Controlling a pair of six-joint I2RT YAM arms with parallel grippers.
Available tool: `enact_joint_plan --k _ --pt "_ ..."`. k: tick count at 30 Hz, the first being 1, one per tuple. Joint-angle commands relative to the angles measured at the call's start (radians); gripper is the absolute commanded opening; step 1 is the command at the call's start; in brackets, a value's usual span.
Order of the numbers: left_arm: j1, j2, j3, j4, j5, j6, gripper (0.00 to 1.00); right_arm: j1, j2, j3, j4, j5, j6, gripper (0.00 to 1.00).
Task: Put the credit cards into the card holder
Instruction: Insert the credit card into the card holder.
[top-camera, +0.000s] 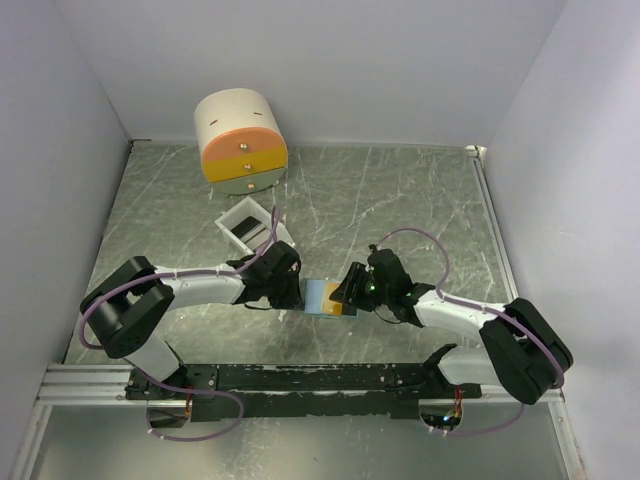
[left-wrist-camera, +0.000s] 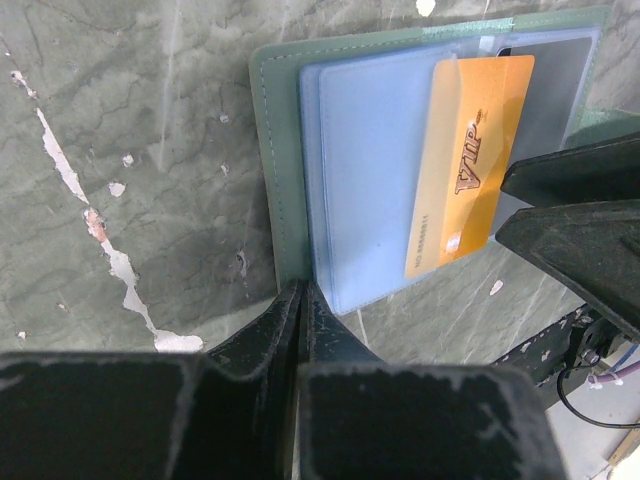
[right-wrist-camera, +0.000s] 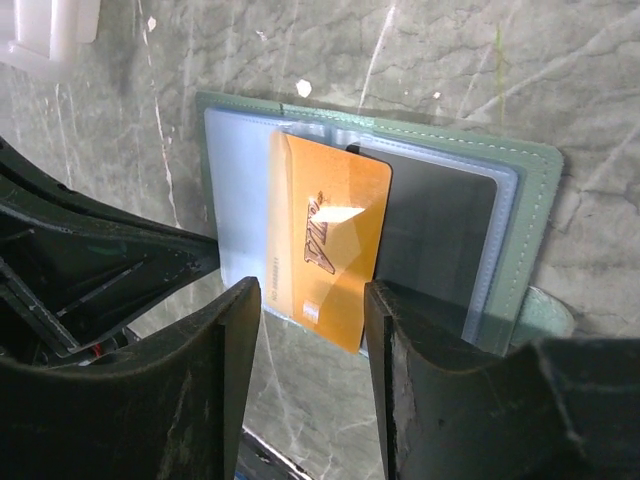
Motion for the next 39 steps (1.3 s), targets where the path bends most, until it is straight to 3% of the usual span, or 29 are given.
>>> enact_joint_plan --k 1,18,39 --pt "-0.018 0.022 -0.019 -0.033 0.031 0.008 0.11 -0.003 0.018 -0.004 0.049 -0.026 -0.003 0.48" --pt "-0.018 0.019 -0.029 -0.020 0.026 0.004 0.10 0.003 0.048 -0.011 0.145 -0.044 -0.043 0.60" --pt "-0.021 0.007 -0.036 -0.015 0.023 -0.003 0.10 0.065 0.150 0.026 0.225 -0.040 -0.007 0.62"
